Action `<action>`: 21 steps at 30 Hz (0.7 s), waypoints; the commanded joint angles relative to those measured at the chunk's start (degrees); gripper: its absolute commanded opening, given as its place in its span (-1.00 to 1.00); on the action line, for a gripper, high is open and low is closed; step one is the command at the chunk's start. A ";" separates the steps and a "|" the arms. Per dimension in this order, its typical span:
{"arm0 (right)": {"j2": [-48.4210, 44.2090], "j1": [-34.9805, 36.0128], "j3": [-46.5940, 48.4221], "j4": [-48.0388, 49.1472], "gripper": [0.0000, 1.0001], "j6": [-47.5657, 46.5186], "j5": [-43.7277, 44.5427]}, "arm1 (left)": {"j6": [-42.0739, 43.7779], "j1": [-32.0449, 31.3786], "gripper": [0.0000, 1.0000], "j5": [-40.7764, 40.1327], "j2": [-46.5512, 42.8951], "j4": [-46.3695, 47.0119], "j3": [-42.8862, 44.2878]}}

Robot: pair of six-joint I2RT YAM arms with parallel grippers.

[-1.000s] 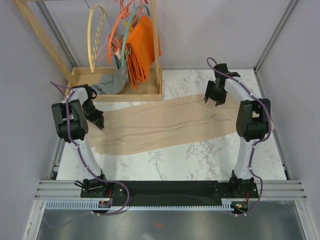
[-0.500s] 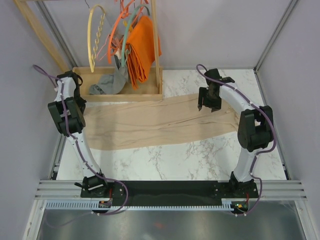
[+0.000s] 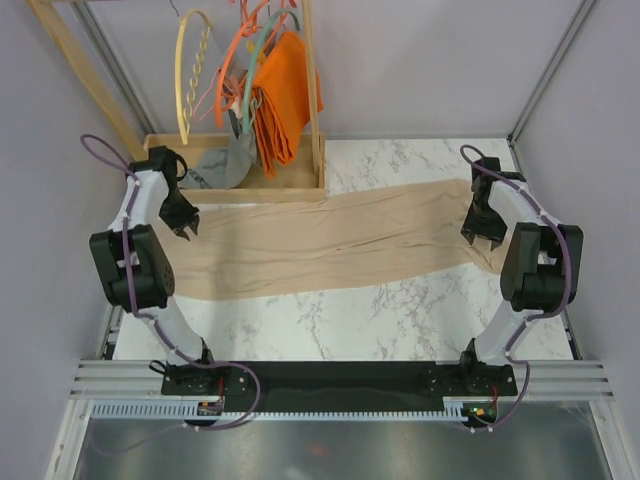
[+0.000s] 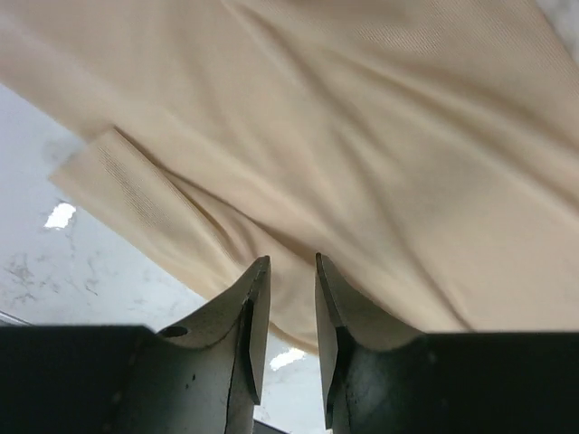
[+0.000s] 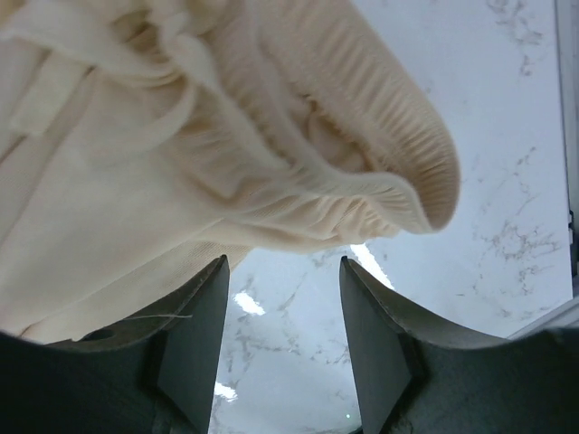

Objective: Place the trousers on the hanger
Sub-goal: Flatten out the trousers at the center of the board.

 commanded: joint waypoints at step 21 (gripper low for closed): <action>16.85 -6.96 15.51 4.88 0.48 -1.68 9.59 | 1.70 -8.19 -0.33 -2.44 -35.54 -0.66 -30.83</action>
